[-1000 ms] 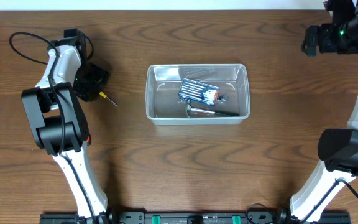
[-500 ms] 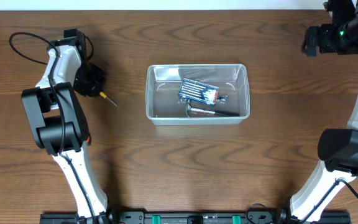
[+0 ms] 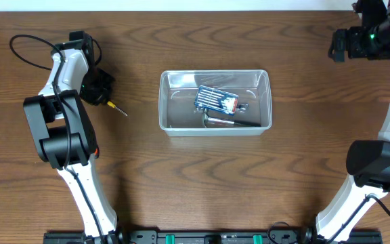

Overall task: Pack container
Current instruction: 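Carry the screwdriver into the container and open the left gripper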

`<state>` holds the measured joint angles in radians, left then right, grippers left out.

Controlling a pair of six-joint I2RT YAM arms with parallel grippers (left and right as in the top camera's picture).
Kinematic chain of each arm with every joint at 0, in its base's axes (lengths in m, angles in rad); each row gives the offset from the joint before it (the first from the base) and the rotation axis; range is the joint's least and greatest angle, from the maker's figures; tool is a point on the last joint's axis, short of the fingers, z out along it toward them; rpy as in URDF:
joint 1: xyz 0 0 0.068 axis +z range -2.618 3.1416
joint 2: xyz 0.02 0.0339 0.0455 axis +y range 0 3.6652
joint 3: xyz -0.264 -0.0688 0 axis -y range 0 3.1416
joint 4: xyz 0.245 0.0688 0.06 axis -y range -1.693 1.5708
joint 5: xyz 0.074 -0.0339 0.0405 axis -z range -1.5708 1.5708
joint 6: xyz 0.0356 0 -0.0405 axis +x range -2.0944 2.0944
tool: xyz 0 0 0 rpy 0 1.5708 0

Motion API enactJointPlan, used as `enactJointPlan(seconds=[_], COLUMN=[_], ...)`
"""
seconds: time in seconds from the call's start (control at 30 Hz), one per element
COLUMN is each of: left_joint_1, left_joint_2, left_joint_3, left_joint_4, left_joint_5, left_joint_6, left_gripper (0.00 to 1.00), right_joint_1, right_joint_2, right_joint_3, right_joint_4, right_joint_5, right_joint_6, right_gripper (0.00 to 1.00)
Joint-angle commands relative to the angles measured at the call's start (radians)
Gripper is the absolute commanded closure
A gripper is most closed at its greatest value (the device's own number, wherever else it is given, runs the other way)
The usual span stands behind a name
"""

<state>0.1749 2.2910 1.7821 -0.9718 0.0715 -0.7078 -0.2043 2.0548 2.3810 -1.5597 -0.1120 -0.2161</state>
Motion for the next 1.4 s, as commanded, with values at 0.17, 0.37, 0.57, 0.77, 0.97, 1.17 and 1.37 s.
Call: enactJointPlan(seconds=[0.17,0.37,0.57,0.77,0.97,1.17,1.37], left_joint_1=[-0.020,-0.122,-0.319,-0.517,-0.636,-0.682,-0.681], left_joint_2=[-0.201,-0.469,-0.623,-0.603,-0.513,-0.380,-0.235], left_joint_3=[0.022,0.053,0.053,0.053,0.052,0.048,0.048], left_joint_4=[-0.002,0.005,0.016,-0.008,-0.045,-0.066,-0.122], left_joint_5=[-0.019,0.101,0.305,0.370,0.370,0.369,0.359], left_joint_6=[0.296,0.883,1.382,1.690,1.797,1.822,1.822], left_gripper=[0.94,0.94,0.94,0.94,0.94,0.94,0.94], right_joint_1=[0.001,0.001,0.001,0.001,0.001,0.001,0.001], right_joint_2=[-0.012,-0.012,-0.012,-0.012,-0.012,-0.012,-0.012], right_joint_3=[-0.005,-0.005,-0.005,-0.005,-0.005,-0.005,-0.005], right_joint_4=[-0.004,-0.005,-0.004,-0.004,-0.005,-0.004,-0.004], right_joint_5=[0.004,0.003,0.003,0.003,0.003,0.003,0.003], right_joint_6=[-0.010,-0.010,-0.010,-0.010,-0.010,-0.010,-0.010], right_gripper=[0.01,0.01,0.01,0.01,0.01,0.01,0.01])
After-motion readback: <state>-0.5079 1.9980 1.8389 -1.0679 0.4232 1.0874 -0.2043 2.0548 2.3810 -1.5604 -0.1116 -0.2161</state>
